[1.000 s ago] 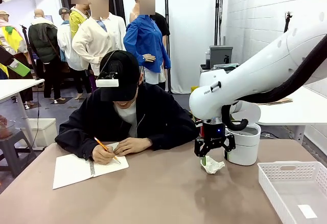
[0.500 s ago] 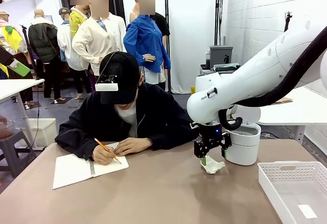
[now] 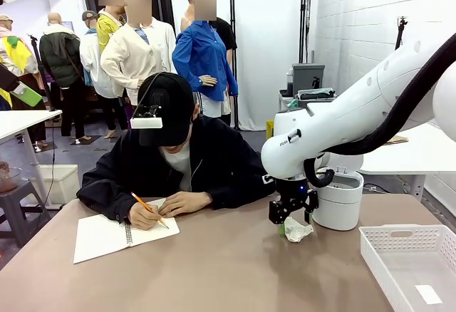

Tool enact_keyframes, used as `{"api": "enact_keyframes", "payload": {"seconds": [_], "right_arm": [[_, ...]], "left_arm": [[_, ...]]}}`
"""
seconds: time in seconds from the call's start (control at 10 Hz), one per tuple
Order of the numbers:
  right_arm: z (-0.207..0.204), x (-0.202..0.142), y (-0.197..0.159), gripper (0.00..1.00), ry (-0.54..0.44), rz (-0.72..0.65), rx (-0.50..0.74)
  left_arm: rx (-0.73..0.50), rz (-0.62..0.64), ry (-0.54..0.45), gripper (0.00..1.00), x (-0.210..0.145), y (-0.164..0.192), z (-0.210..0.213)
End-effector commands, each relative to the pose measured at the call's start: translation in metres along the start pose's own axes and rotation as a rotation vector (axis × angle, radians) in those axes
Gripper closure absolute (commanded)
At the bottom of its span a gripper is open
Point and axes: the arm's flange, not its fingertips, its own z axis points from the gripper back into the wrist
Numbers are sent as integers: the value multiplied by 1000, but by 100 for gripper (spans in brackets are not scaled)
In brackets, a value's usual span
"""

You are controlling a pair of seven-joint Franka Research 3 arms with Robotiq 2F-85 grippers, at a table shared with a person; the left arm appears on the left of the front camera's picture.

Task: Sort the paper based on its condition.
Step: If a person hands you a paper, place it in the Organizing basket , and if it's crumpled, put it in the Trash can.

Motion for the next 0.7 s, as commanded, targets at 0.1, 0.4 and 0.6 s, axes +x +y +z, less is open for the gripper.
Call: {"api": "enact_keyframes", "payload": {"seconds": [0.1,0.4,0.6], "right_arm": [[-15,2,7,0,-6,36,71],[-13,2,9,0,5,18,41],[-13,2,9,0,5,18,41]], "left_arm": [[7,3,3,0,0,1,1],[7,3,3,0,0,1,1],[7,3,3,0,0,1,1]]}}
